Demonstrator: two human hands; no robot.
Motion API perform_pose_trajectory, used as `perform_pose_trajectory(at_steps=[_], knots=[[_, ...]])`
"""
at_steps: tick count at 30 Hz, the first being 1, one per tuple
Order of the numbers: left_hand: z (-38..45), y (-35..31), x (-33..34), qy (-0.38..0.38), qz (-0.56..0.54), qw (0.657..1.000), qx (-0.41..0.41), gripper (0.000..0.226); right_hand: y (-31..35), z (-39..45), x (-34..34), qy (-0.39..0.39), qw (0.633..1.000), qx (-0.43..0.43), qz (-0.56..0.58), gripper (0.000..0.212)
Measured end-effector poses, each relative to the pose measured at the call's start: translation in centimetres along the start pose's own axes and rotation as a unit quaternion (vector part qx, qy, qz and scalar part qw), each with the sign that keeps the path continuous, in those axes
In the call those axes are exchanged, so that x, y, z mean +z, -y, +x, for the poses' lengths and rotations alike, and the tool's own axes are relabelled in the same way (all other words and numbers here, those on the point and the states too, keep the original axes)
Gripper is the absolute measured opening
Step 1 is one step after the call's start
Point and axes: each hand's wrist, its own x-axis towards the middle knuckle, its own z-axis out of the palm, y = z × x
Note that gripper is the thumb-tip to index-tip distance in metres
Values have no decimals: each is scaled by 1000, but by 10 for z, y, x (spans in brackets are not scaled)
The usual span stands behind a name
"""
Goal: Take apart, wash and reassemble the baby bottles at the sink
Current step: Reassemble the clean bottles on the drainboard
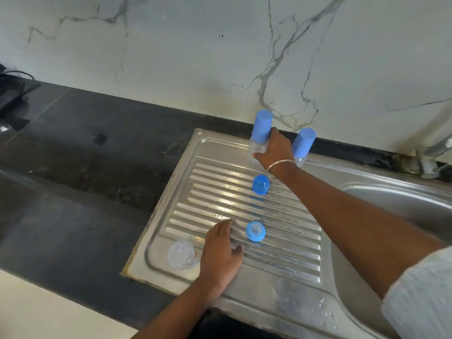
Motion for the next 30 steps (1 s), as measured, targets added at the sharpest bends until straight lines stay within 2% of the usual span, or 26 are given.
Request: perform_pose_trajectory(at_steps=[4, 9, 16, 19, 21, 24, 26, 28, 30], knots=[[-1, 9, 9, 11, -17, 1000, -11, 71, -6, 6, 9, 3, 1000, 20, -11, 56], [-3, 11, 12, -15, 2, 1000, 15, 69, -10, 4, 17, 14, 999, 29, -19, 58], [-6, 14, 13, -13, 16, 1000, 22, 67, -9, -4, 18, 17, 997, 75, -22, 63], [-6, 16, 14, -15, 10, 999, 29, 65, 3, -21, 8, -5, 993, 121, 0, 71], [-7, 17, 14, -14, 9, 999, 32, 64, 13, -42, 2, -30, 990, 136, 23, 70], [-10, 14, 10, -12, 13, 999, 44, 63, 29, -81, -7, -78, 990, 109, 39, 47], [-13, 14, 8, -1, 22, 999, 46, 61, 43, -111, -10, -77, 995, 64, 26, 39], [-16, 10, 7, 16, 21, 999, 42, 56, 58, -137, -4, -32, 998, -6, 53, 31], [-21, 5, 3, 14, 14, 999, 38, 43, 72, -159, 7, 72, 991, -77, 86, 36]])
